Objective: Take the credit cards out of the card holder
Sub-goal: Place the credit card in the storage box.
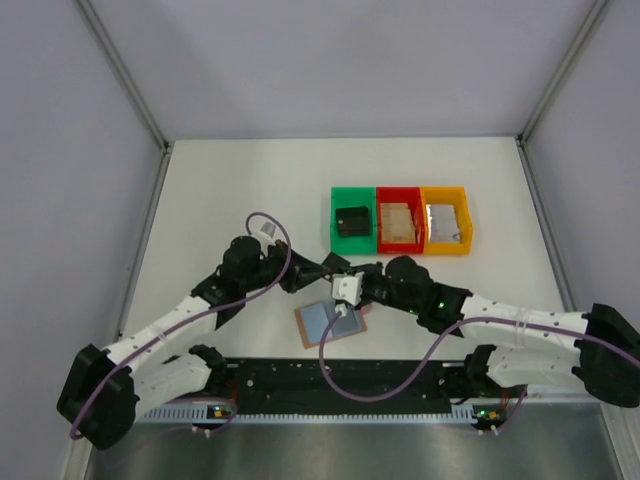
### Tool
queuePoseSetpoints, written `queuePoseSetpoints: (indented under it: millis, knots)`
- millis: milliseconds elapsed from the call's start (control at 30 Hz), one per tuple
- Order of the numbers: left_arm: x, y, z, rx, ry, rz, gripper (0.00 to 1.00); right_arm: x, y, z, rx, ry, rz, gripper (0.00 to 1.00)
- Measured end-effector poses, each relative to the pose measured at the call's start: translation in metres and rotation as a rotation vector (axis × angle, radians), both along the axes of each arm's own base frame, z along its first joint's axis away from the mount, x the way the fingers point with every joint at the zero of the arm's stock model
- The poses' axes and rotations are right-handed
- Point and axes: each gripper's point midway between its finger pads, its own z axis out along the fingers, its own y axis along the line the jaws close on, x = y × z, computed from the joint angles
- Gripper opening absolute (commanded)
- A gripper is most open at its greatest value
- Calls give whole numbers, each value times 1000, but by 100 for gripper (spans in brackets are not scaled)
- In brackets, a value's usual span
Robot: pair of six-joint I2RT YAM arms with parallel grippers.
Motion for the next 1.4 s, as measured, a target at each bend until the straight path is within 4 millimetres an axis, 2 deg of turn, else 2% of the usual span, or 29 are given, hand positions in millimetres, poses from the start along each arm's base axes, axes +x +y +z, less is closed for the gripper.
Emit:
queuePoseSetpoints:
  millis: [133, 267, 333, 467, 600, 700, 867, 1000, 1133, 1300, 1400]
  knots:
    - [-2, 4, -6, 6, -29, 6, 0, -1, -1, -2, 47, 82, -48, 54]
    - [-2, 15, -9, 18, -136, 49, 0, -3, -6, -8, 125, 260, -132, 64]
    - [-4, 24, 0, -4, -229, 87, 0, -2, -10, -7, 192, 375, -193, 67]
    - [-3, 40, 3, -32, -359, 168, 0, -4, -10, 10, 388, 607, -257, 70]
    - [-1, 47, 7, -48, -436, 210, 0, -13, 2, 38, 618, 805, -234, 70]
    - [-1, 48, 20, -75, -493, 218, 0, -21, 10, 50, 740, 950, -221, 68]
    - [-3, 48, 39, -117, -574, 217, 0, -22, 20, 65, 872, 1113, -220, 67]
    - [-5, 45, 35, -94, -592, 185, 0, -19, 17, 67, 903, 1149, -240, 68]
    - [-5, 37, 24, 17, -627, 102, 0, -10, -2, 59, 882, 1135, -322, 68]
    - [4, 23, 31, 198, -773, -51, 0, -12, -25, 59, 807, 1049, -379, 68]
    - [17, 7, 35, 306, -873, -185, 0, -13, -34, 65, 765, 985, -385, 68]
